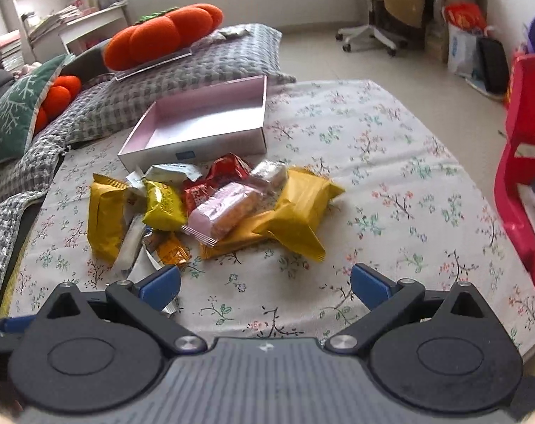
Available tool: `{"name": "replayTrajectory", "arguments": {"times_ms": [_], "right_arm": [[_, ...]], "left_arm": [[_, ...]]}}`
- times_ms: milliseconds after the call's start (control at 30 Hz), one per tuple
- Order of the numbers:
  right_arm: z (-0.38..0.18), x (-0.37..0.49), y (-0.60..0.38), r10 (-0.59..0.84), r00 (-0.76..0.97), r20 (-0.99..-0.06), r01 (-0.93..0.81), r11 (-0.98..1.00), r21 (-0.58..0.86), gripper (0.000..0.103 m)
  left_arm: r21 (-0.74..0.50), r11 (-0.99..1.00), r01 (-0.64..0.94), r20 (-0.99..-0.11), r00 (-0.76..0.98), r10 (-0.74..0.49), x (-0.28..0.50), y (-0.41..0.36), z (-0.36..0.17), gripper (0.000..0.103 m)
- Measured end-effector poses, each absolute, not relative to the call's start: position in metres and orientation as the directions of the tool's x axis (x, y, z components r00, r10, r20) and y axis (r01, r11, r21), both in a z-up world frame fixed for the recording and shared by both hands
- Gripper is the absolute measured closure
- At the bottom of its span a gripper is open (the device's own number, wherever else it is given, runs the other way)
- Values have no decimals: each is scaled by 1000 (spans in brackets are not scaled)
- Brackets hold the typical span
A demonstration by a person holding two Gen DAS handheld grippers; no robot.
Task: Organize snacks
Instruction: 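Move both tools toward the snack pile beside the pink box, then grasp the yellow cake packet with the right tool while the left grasps a white packet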
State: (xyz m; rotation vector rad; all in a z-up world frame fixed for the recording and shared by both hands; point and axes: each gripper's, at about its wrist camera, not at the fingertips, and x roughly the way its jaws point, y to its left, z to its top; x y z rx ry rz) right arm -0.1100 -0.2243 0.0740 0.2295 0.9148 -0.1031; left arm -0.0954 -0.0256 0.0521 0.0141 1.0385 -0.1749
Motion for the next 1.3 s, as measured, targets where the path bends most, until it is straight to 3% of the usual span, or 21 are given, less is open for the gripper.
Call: {"name": "replayTrajectory", "arguments": {"times_ms": [467, 700, 1033, 1100, 1300], "right_arm": [[65, -69, -247, 1, 581, -814, 298, 931, 213, 1], [50, -32, -265, 15, 522, -853, 390, 885, 254, 4], [28, -4, -270, 20, 468, -884, 429, 869, 246, 27], [25, -1, -270, 18, 461, -887, 432, 869, 242, 33], [18, 3, -270, 43, 463, -885, 417, 870, 261, 57]], "left_arm": [[-36, 931, 363, -799, 549, -245, -75, -70, 33, 2], [-18, 893, 450, -793, 537, -287, -68, -81, 26, 11], [-91, 877, 471, -794, 498, -350, -60, -69, 12, 32], [-96, 874, 477, -786, 502, -360, -60, -66, 13, 38], [-119, 870, 478, -769, 510, -386, -61, -59, 19, 42]]}}
